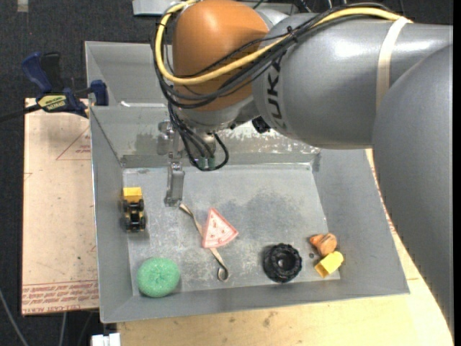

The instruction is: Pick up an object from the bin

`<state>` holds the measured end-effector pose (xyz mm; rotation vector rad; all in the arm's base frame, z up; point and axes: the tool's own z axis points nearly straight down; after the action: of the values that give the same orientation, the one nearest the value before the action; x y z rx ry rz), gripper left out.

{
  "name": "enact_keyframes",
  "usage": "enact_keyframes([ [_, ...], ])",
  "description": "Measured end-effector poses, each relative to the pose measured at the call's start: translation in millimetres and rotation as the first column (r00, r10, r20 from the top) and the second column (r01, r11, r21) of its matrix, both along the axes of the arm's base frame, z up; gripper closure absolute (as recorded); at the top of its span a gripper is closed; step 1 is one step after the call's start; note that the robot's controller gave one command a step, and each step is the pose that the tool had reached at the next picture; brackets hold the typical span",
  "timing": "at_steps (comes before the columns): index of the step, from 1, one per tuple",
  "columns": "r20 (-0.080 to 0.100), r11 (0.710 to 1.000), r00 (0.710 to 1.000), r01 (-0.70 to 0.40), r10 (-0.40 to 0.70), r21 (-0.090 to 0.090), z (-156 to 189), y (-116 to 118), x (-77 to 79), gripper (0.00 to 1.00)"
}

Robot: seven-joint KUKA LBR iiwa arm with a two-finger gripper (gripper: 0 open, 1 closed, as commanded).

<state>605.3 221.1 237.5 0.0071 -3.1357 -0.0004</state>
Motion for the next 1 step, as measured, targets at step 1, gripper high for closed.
enact_keyframes([
  [1, 0.007, 1.000, 1.000, 0.004, -0.004, 0.002, 5.4, -1.5, 1.4, 0.00],
])
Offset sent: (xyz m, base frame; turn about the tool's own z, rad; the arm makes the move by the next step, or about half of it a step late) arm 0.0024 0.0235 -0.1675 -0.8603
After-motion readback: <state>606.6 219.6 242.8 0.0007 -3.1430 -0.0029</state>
